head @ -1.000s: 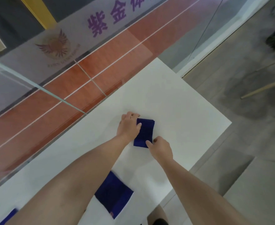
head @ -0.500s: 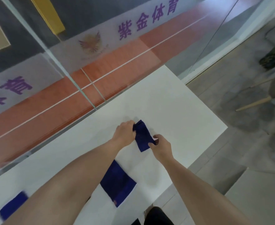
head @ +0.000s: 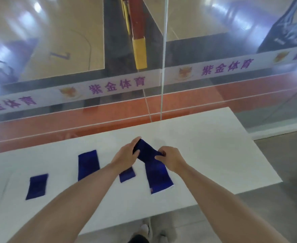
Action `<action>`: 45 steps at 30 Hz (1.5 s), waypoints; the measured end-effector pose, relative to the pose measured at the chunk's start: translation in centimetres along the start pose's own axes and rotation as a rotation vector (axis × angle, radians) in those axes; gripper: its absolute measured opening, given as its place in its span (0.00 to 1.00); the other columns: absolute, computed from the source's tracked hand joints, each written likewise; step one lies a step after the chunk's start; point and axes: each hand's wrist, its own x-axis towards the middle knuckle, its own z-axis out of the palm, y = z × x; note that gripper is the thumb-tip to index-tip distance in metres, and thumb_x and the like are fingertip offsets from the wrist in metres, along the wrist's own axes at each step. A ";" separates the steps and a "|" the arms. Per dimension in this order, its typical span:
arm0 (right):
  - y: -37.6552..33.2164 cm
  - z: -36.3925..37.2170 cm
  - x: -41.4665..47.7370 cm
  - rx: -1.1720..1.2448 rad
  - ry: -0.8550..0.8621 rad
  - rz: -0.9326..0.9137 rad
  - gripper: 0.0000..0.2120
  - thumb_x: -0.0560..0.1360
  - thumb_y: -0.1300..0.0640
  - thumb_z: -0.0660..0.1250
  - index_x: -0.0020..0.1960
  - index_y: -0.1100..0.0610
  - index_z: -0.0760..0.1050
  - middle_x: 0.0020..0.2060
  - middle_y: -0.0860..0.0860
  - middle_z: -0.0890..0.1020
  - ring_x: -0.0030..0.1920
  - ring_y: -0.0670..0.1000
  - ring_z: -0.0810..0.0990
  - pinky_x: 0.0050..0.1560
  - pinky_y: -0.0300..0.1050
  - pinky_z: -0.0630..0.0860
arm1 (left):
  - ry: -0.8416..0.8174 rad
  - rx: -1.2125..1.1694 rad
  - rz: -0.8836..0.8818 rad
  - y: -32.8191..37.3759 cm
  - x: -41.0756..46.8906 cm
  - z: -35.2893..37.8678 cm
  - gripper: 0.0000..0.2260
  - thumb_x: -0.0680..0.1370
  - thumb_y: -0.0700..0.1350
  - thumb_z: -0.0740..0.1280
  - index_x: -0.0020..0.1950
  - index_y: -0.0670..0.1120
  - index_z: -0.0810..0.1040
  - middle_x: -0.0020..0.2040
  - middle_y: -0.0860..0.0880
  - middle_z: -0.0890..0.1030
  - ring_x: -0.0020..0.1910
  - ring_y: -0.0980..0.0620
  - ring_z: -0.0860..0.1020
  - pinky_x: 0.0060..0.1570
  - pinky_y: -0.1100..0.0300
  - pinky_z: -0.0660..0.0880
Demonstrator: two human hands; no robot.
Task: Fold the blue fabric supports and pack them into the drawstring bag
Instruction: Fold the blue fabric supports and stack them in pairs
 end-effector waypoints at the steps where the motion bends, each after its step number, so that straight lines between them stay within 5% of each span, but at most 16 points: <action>1: -1.4 0.7 -0.4 -0.015 -0.022 -0.028 0.07 0.76 0.51 0.71 0.45 0.55 0.78 0.39 0.49 0.81 0.37 0.48 0.76 0.35 0.37 0.69 | 0.030 -0.008 -0.015 -0.8 -1.6 -1.0 0.26 0.83 0.45 0.61 0.79 0.57 0.57 0.69 0.49 0.76 0.63 0.49 0.76 0.61 0.55 0.73; 7: -10.1 6.5 -1.8 -0.138 -0.151 -0.173 0.07 0.76 0.50 0.71 0.47 0.53 0.78 0.40 0.47 0.81 0.40 0.48 0.79 0.37 0.38 0.71 | 0.157 -0.067 -0.098 -6.6 -10.8 -5.9 0.27 0.82 0.43 0.60 0.76 0.64 0.57 0.62 0.53 0.76 0.55 0.53 0.78 0.55 0.52 0.78; 15: -23.9 20.6 -3.7 -0.253 -0.297 -0.329 0.06 0.75 0.51 0.72 0.46 0.53 0.78 0.40 0.47 0.81 0.40 0.49 0.79 0.37 0.39 0.70 | 0.416 -0.136 -0.262 -19.9 -24.4 -12.1 0.16 0.83 0.44 0.61 0.70 0.53 0.68 0.63 0.51 0.75 0.58 0.52 0.76 0.53 0.61 0.69; 21: -34.8 35.1 -6.6 -0.277 -0.396 -0.360 0.09 0.74 0.51 0.74 0.42 0.55 0.78 0.38 0.51 0.81 0.38 0.51 0.78 0.39 0.44 0.71 | 0.515 -0.228 -0.406 -32.5 -35.9 -17.5 0.18 0.82 0.44 0.63 0.72 0.52 0.68 0.63 0.52 0.76 0.54 0.56 0.75 0.52 0.64 0.69; 26: -42.7 44.8 -8.7 -0.263 -0.504 -0.349 0.08 0.76 0.52 0.72 0.49 0.57 0.80 0.40 0.50 0.82 0.39 0.49 0.82 0.43 0.46 0.78 | 0.567 -0.431 -0.614 -41.6 -43.4 -21.9 0.17 0.81 0.47 0.65 0.70 0.54 0.70 0.52 0.52 0.79 0.45 0.57 0.77 0.37 0.69 0.68; 32: -49.0 51.8 -8.1 -0.310 -0.578 -0.342 0.08 0.78 0.51 0.68 0.51 0.55 0.81 0.43 0.52 0.84 0.44 0.52 0.84 0.47 0.46 0.79 | 0.568 -0.508 -0.730 -49.6 -47.5 -25.4 0.16 0.81 0.48 0.64 0.69 0.54 0.75 0.47 0.55 0.81 0.42 0.59 0.78 0.34 0.71 0.68; 36: -52.9 55.1 -5.8 -0.342 -0.660 -0.377 0.09 0.78 0.54 0.68 0.51 0.59 0.81 0.42 0.55 0.85 0.39 0.50 0.83 0.49 0.49 0.81 | 0.588 -0.490 -0.746 -52.6 -48.5 -28.2 0.14 0.79 0.45 0.64 0.64 0.53 0.78 0.40 0.57 0.82 0.37 0.58 0.78 0.29 0.72 0.68; 41: -58.4 59.0 -2.3 -0.350 -0.778 -0.363 0.04 0.77 0.59 0.67 0.49 0.57 0.79 0.38 0.54 0.84 0.36 0.49 0.83 0.45 0.44 0.82 | 0.644 -0.526 -0.766 -56.7 -48.2 -33.1 0.17 0.78 0.46 0.65 0.67 0.57 0.72 0.47 0.53 0.82 0.43 0.54 0.81 0.34 0.66 0.72; 45: -60.6 62.5 0.8 -0.418 -0.777 -0.331 0.04 0.77 0.57 0.67 0.46 0.58 0.79 0.41 0.58 0.85 0.42 0.55 0.85 0.50 0.50 0.83 | 0.634 -0.511 -0.809 -61.0 -46.5 -35.8 0.12 0.79 0.46 0.66 0.62 0.53 0.75 0.50 0.53 0.82 0.45 0.54 0.80 0.35 0.67 0.71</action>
